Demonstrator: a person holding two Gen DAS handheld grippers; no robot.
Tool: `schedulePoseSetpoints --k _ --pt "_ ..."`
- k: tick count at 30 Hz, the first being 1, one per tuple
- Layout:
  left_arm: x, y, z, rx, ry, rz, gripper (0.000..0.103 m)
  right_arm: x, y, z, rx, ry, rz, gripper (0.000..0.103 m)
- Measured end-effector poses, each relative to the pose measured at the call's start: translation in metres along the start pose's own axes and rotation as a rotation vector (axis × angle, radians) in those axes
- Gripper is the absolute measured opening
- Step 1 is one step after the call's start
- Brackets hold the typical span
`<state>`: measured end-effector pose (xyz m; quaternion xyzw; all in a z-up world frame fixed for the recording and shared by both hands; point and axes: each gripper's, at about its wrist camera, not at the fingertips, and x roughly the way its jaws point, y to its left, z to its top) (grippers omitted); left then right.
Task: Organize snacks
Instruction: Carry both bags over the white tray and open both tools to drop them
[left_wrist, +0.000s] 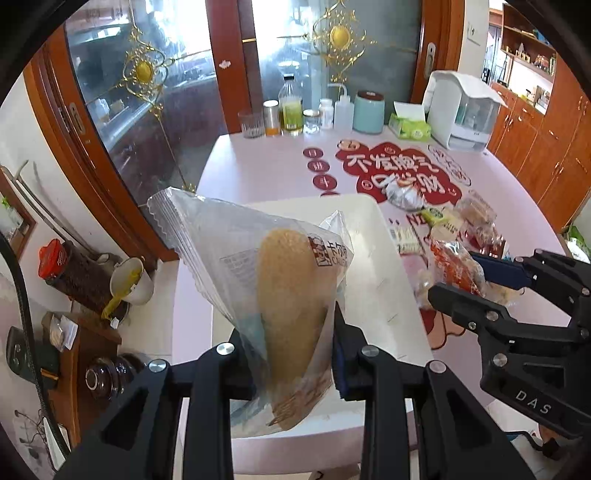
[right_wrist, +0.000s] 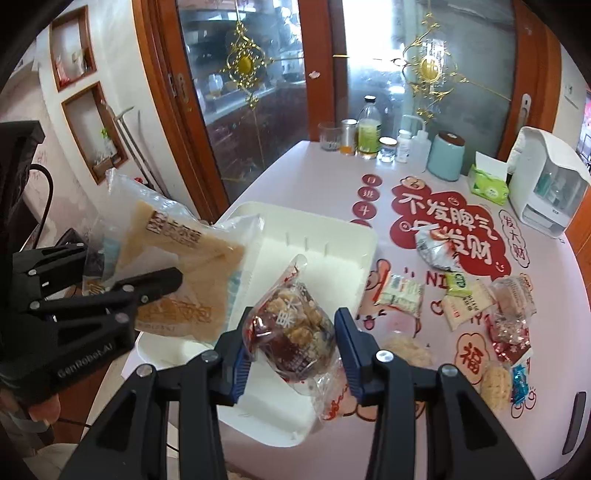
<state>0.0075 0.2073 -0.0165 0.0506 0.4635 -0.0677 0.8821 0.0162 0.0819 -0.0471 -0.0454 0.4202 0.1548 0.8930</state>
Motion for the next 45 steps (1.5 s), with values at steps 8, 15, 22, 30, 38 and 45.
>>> schedulePoseSetpoints --k 8,15,22,30,38,45 --pt "0.012 0.001 -0.004 0.014 0.039 -0.019 0.028 0.013 0.015 0.003 -0.008 0.032 -0.023 0.043" --pt "0.018 0.002 -0.003 0.020 0.065 -0.015 0.030 0.018 0.020 0.007 -0.016 0.036 -0.032 0.038" --pt "0.015 0.005 0.001 0.011 0.032 0.081 0.079 0.019 0.019 0.008 -0.004 0.041 -0.058 0.044" --pt "0.012 0.009 0.004 -0.010 0.019 0.095 0.084 0.019 0.009 0.004 0.039 0.053 -0.069 0.050" --pt "0.015 0.000 0.004 0.003 0.032 0.092 0.084 0.017 0.010 -0.003 0.029 0.063 -0.079 0.050" --pt "0.017 -0.010 0.007 0.020 0.036 0.089 0.084 0.014 0.003 -0.006 0.039 0.068 -0.089 0.050"
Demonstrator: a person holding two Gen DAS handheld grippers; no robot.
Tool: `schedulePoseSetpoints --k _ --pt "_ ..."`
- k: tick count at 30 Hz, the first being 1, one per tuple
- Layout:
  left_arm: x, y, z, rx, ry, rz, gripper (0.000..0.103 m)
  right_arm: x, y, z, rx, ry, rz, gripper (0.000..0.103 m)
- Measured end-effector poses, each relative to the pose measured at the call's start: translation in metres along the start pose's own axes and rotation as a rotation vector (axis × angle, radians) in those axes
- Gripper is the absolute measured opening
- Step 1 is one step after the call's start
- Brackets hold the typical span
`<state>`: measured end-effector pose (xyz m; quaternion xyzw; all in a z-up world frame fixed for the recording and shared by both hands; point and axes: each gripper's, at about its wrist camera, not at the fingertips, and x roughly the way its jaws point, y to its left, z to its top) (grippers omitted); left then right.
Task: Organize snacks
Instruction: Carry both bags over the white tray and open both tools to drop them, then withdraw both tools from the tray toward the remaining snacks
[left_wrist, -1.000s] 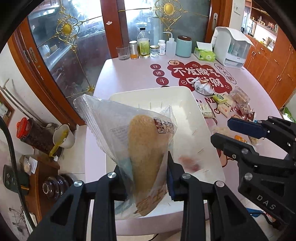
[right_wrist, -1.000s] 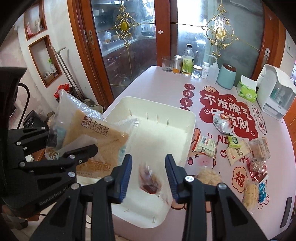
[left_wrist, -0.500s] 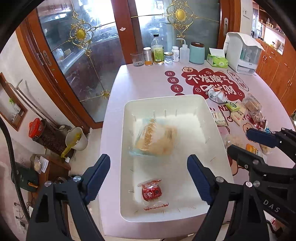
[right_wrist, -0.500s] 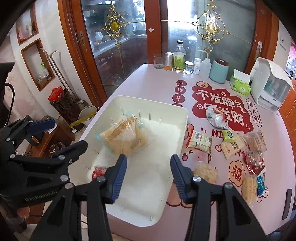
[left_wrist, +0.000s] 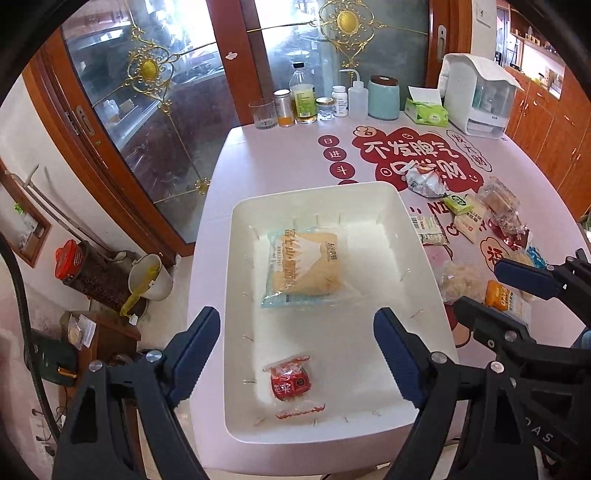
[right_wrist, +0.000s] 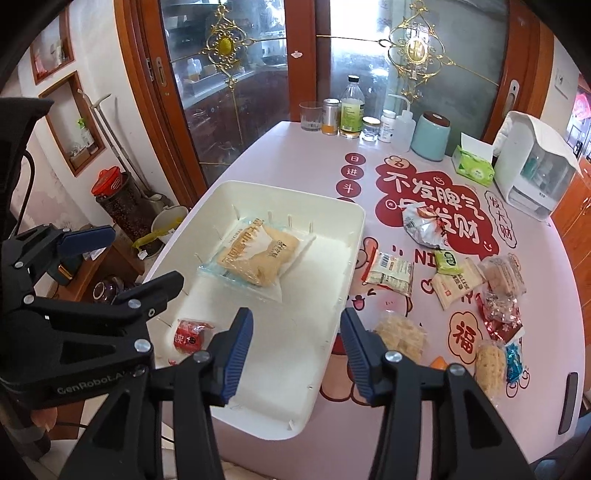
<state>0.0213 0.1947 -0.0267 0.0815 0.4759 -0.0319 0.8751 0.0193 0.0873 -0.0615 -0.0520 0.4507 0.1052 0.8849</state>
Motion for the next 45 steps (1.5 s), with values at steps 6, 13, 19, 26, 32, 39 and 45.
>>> schedulePoseSetpoints --k 6,13,19,26,32,39,45 --pt "0.003 -0.013 0.006 0.010 0.003 -0.014 0.084 -0.002 -0.011 0.000 0.012 0.002 -0.013 0.050" --pt "0.010 -0.036 0.017 0.041 0.008 -0.037 0.084 -0.002 -0.034 -0.004 0.038 0.008 -0.025 0.050" --pt "0.016 -0.065 0.029 0.081 0.014 -0.053 0.084 -0.003 -0.062 -0.009 0.072 0.014 -0.043 0.050" --pt "0.026 -0.104 0.046 0.116 0.035 -0.070 0.084 -0.002 -0.101 -0.014 0.117 0.027 -0.050 0.050" --pt "0.034 -0.136 0.060 0.146 0.053 -0.074 0.084 0.001 -0.133 -0.018 0.154 0.036 -0.043 0.050" --pt "0.050 -0.171 0.086 0.186 0.074 -0.076 0.085 0.011 -0.184 -0.024 0.215 0.046 -0.023 0.050" --pt "0.076 -0.199 0.135 0.154 0.087 -0.096 0.085 0.015 -0.248 -0.020 0.215 0.002 -0.094 0.066"
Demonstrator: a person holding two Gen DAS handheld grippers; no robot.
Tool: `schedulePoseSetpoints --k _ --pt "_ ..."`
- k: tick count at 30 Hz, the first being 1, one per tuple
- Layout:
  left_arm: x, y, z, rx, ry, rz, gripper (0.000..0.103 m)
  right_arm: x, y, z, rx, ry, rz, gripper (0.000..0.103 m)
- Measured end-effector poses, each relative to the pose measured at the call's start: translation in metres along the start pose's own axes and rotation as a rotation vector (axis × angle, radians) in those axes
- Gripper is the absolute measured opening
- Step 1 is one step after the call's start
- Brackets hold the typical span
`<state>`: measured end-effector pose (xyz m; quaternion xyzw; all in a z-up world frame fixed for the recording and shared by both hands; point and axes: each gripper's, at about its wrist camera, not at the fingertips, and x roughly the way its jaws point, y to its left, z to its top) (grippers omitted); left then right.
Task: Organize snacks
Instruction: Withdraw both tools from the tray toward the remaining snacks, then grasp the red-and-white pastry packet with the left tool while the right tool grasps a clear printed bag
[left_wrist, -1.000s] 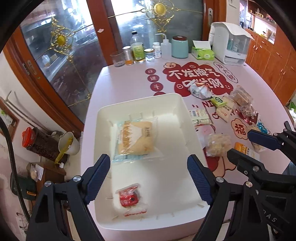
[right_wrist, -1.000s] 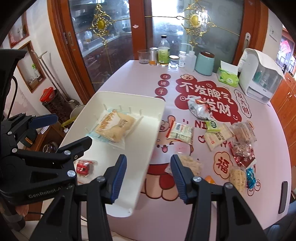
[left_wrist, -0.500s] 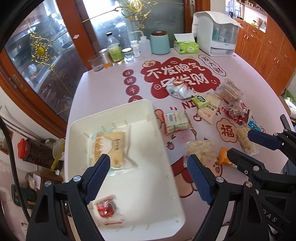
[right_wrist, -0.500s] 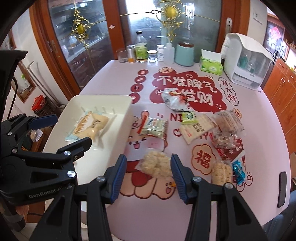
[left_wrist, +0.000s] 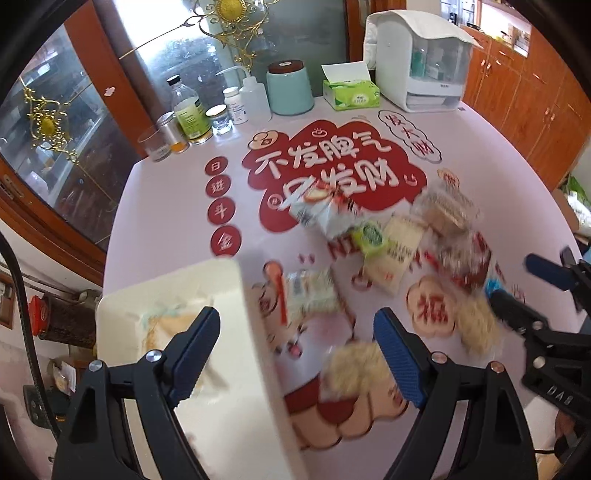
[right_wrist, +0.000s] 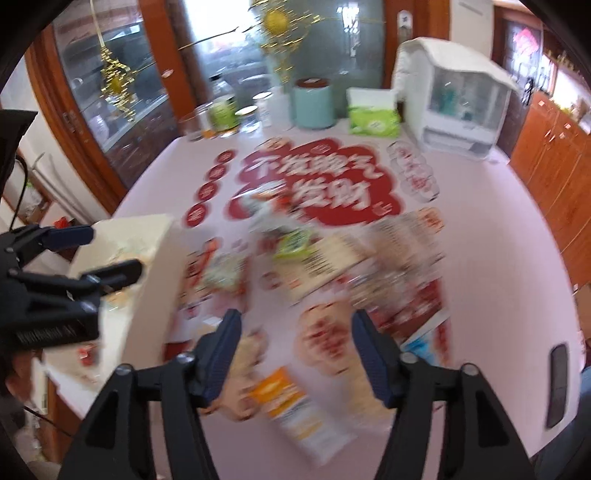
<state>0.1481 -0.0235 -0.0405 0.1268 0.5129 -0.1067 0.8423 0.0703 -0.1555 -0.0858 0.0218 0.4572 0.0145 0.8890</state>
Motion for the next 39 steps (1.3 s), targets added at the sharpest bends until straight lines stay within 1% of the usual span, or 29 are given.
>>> schedulePoseSetpoints --k 4,5,8,10,12,14,16,17,19,25,27,30,32,33,34,38,39 --pt "0.024 -0.010 0.042 -0.039 0.007 0.002 0.085 0.012 -0.052 0.028 -0.012 -0.028 -0.057 0.071" --pt "0.032 -0.011 0.052 -0.055 0.012 -0.001 0.085 0.017 -0.063 0.034 -0.016 -0.031 -0.065 0.073" --pt "0.060 -0.012 0.080 -0.113 0.046 -0.006 0.085 0.034 -0.093 0.054 -0.033 -0.024 -0.098 0.074" --pt "0.079 -0.012 0.093 -0.142 0.059 -0.024 0.085 0.051 -0.109 0.065 -0.054 -0.012 -0.112 0.075" --pt "0.102 -0.011 0.103 -0.176 0.093 -0.041 0.085 0.067 -0.120 0.071 -0.064 0.007 -0.133 0.075" --pt "0.125 -0.009 0.109 -0.218 0.135 -0.057 0.085 0.090 -0.129 0.075 -0.077 0.039 -0.122 0.075" --pt "0.151 -0.005 0.114 -0.281 0.187 -0.070 0.085 0.110 -0.136 0.076 -0.075 0.081 -0.103 0.075" --pt "0.158 -0.004 0.114 -0.303 0.200 -0.071 0.085 0.122 -0.139 0.076 -0.082 0.107 -0.076 0.075" --pt "0.176 -0.002 0.115 -0.362 0.231 -0.092 0.085 0.139 -0.140 0.074 -0.093 0.146 -0.064 0.075" --pt "0.212 -0.003 0.113 -0.472 0.302 -0.133 0.085 0.169 -0.137 0.069 -0.155 0.196 -0.021 0.075" --pt "0.220 -0.003 0.114 -0.496 0.319 -0.128 0.085 0.174 -0.136 0.070 -0.165 0.199 0.003 0.075" --pt "0.234 -0.002 0.116 -0.532 0.343 -0.119 0.085 0.182 -0.134 0.073 -0.167 0.205 0.042 0.078" --pt "0.240 -0.001 0.116 -0.545 0.354 -0.112 0.085 0.190 -0.132 0.075 -0.163 0.222 0.066 0.079" --pt "0.246 -0.001 0.116 -0.552 0.367 -0.100 0.085 0.193 -0.131 0.075 -0.168 0.233 0.070 0.079" --pt "0.251 0.000 0.116 -0.559 0.377 -0.093 0.085 0.200 -0.128 0.075 -0.186 0.243 0.052 0.080" --pt "0.267 0.007 0.112 -0.596 0.403 -0.090 0.085 0.213 -0.122 0.072 -0.237 0.257 0.036 0.083" --pt "0.269 0.007 0.112 -0.590 0.399 -0.071 0.089 0.215 -0.122 0.071 -0.241 0.259 0.037 0.084"
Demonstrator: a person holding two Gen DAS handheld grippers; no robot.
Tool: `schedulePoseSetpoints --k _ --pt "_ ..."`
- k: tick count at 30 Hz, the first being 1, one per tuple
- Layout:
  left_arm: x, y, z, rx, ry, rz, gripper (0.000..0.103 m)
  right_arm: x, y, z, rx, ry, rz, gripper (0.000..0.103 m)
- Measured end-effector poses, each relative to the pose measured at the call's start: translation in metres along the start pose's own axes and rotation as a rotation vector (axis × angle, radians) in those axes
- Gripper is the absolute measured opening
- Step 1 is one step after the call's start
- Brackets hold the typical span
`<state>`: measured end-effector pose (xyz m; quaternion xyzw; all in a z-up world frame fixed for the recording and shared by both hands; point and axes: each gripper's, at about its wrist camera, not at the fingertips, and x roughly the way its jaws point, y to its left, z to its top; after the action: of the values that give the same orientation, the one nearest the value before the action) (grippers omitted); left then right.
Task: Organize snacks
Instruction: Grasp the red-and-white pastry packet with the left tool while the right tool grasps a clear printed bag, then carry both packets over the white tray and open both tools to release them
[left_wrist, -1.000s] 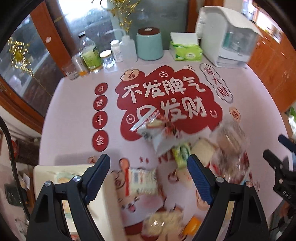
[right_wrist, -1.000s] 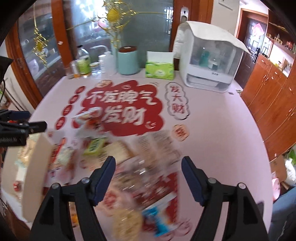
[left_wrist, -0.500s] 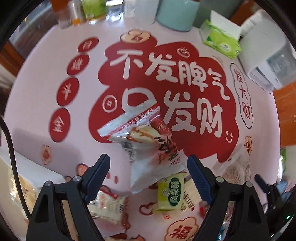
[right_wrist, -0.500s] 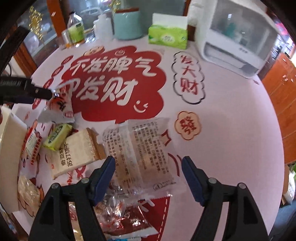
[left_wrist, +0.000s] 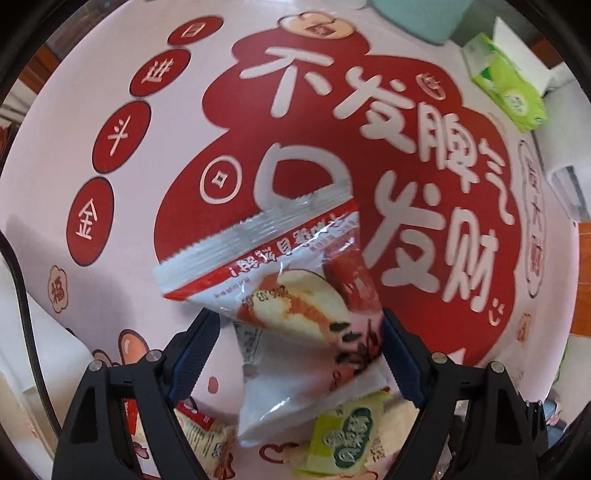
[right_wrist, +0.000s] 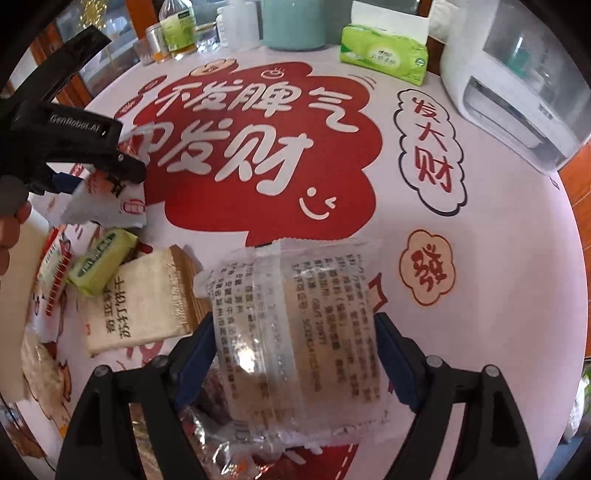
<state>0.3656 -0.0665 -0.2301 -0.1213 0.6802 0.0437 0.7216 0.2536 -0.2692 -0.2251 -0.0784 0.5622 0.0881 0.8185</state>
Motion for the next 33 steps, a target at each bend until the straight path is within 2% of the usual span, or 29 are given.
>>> schedulePoseSetpoints --k 5,7,8,10,11,13,18,23,25,29,31,33 --pt "0.008 -0.009 0.000 0.066 -0.031 0.104 0.094 0.006 0.001 -0.005 -0.008 -0.022 -0.011 0.084" --pt "0.008 -0.009 -0.001 0.066 -0.047 0.096 0.092 0.007 0.000 -0.007 0.009 -0.033 -0.013 0.083" --pt "0.007 -0.009 -0.001 0.070 -0.053 0.095 0.090 0.006 0.001 -0.008 0.010 -0.038 -0.015 0.079" --pt "-0.002 -0.011 -0.005 0.108 -0.094 0.090 0.064 0.002 0.002 -0.008 0.009 -0.049 -0.021 0.073" --pt "-0.003 -0.014 -0.005 0.125 -0.088 0.084 0.060 -0.001 0.003 -0.009 0.010 -0.053 -0.028 0.069" --pt "-0.006 -0.016 -0.006 0.149 -0.098 0.086 0.053 -0.005 0.002 -0.010 0.022 -0.062 -0.034 0.066" --pt "-0.020 -0.011 -0.018 0.167 -0.141 0.077 0.052 -0.013 -0.001 -0.013 0.076 -0.080 -0.069 0.061" --pt "-0.069 -0.018 -0.051 0.241 -0.246 0.041 0.052 -0.041 -0.002 -0.020 0.114 -0.142 -0.114 0.060" --pt "-0.100 -0.020 -0.071 0.285 -0.284 -0.001 0.052 -0.058 -0.002 -0.023 0.132 -0.175 -0.132 0.060" --pt "-0.149 -0.013 -0.110 0.376 -0.314 -0.089 0.052 -0.090 0.004 -0.027 0.176 -0.180 -0.138 0.061" --pt "-0.165 -0.013 -0.124 0.419 -0.330 -0.100 0.052 -0.108 0.013 -0.033 0.196 -0.196 -0.135 0.061" --pt "-0.189 0.003 -0.150 0.476 -0.350 -0.109 0.052 -0.129 0.030 -0.042 0.206 -0.226 -0.135 0.061"
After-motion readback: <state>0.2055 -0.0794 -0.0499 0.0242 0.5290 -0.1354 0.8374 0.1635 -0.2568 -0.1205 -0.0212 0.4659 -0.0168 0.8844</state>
